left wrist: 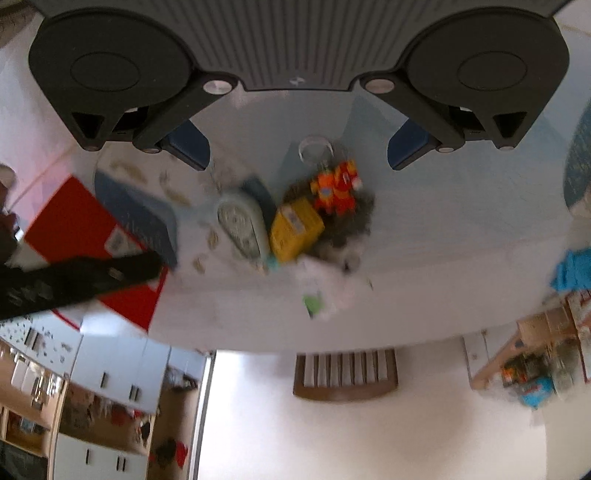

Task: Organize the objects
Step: 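Grasp the bubble-wrap pouch with the left tool while the right tool grasps the blue tape dispenser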

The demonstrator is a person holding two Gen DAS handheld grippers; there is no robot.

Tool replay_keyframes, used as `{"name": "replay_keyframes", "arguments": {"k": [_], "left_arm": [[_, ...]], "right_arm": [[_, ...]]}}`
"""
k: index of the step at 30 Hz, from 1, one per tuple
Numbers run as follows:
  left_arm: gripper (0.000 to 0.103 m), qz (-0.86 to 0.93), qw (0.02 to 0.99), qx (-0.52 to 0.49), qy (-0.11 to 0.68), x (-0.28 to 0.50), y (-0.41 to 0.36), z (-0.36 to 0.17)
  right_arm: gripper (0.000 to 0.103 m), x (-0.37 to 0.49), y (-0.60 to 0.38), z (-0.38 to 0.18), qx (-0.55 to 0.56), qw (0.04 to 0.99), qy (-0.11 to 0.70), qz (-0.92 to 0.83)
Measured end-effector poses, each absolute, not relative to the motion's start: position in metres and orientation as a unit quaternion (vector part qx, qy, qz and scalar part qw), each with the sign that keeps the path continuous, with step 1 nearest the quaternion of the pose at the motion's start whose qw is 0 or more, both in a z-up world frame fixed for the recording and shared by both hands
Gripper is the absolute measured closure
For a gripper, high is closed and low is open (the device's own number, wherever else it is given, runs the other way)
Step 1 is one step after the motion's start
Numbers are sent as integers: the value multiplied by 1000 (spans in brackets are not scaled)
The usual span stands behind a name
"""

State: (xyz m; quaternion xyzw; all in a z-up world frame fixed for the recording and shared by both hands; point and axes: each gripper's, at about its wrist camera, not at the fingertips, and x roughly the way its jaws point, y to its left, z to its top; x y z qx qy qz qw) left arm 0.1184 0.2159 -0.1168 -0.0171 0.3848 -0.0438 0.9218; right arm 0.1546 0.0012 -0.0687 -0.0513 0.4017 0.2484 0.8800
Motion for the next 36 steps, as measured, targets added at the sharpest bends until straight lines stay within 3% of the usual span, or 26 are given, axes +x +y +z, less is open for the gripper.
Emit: {"name": "replay_keyframes", "arguments": {"k": [12,24,29,36], "left_arm": [[0,-71,895,-1,440,107,199,-154],[1,-78,886,-31,457,108,202,-162],[16,-79,886,-34,455,107,201,-161],[45,-79,885,-23,458,104,198,-157]], "right_arm": [[2,184,45,-118,-110,851,436,271],[17,203,66,-141,-134,834,458,278],[29,207,68,-144,-129,828,468,282],[47,207,67,-145,-123,824,473,285]]}}
